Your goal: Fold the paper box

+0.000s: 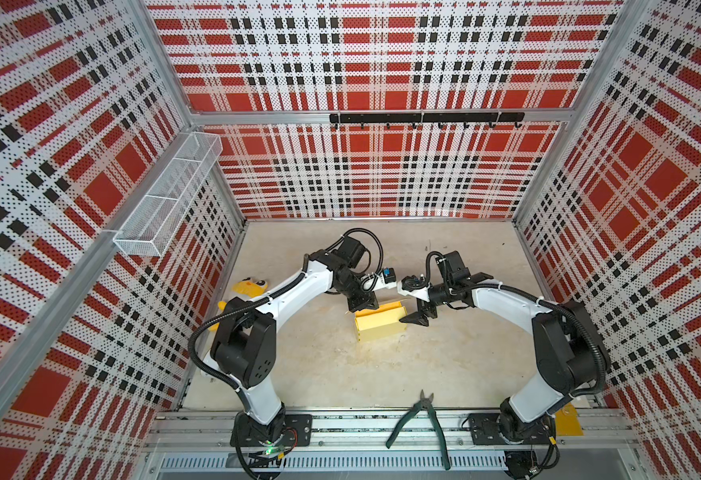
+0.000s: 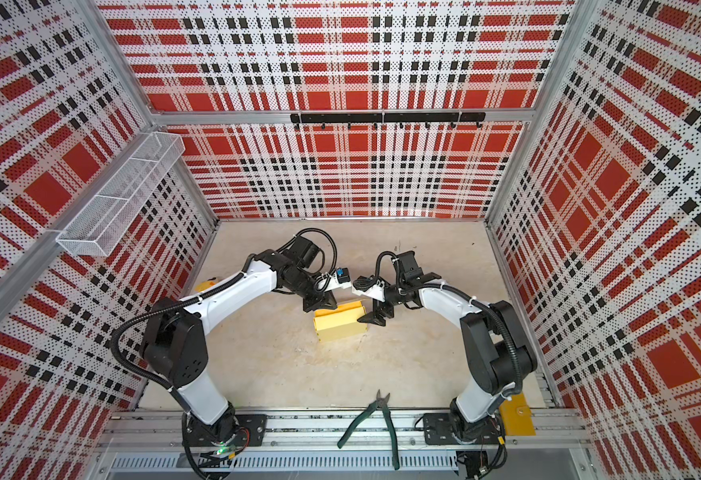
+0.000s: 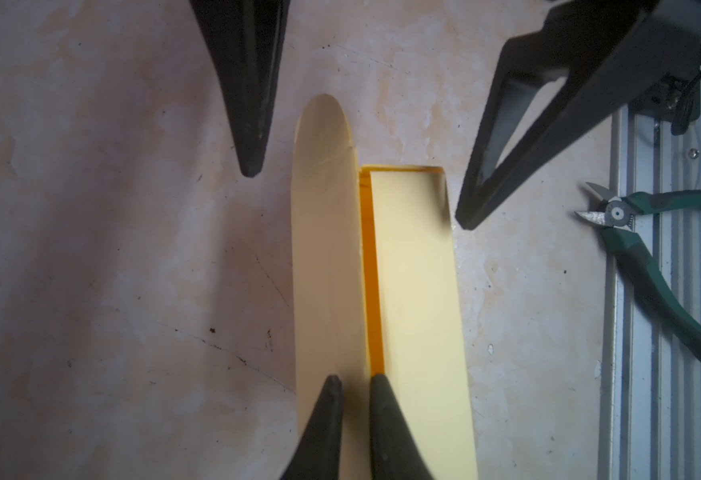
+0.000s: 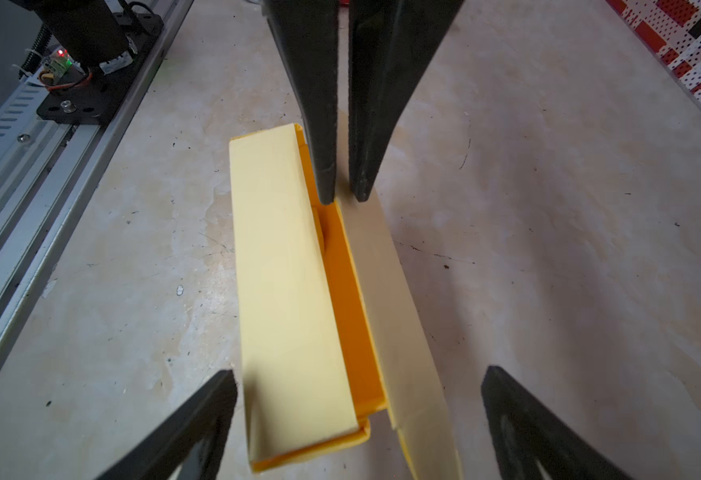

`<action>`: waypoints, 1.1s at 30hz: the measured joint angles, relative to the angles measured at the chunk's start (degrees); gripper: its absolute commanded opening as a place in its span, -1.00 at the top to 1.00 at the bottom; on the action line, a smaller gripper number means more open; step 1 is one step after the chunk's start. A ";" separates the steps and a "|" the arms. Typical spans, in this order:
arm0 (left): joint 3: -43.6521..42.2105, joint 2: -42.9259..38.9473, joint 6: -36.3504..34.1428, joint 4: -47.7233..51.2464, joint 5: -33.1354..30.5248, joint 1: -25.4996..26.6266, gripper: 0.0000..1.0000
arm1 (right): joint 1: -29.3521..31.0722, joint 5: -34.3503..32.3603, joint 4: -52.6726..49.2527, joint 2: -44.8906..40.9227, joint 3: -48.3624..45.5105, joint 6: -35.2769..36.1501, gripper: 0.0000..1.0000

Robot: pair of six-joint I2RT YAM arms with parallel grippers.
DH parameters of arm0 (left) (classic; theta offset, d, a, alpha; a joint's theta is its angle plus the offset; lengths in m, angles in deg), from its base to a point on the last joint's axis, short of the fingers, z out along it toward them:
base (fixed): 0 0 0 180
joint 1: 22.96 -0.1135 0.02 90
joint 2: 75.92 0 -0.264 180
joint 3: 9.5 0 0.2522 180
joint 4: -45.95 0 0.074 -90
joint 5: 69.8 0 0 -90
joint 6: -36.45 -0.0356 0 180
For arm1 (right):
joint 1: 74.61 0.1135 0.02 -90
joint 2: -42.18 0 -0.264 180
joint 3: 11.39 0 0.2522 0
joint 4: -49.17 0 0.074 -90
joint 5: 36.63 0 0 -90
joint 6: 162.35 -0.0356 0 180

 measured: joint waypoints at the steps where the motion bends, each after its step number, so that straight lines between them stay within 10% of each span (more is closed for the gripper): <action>1: 0.00 0.00 -0.02 0.09 0.00 0.00 0.68 | 0.13 0.07 -0.09 0.28 0.02 0.15 -0.81; 15: 0.00 0.00 -0.42 1.36 0.02 -0.11 0.68 | 1.46 -2.08 -5.09 2.67 2.49 3.76 -0.52; 33: 0.17 0.00 -1.03 3.48 -0.17 -0.42 0.68 | 2.51 -2.93 -5.64 3.32 3.04 3.91 -0.65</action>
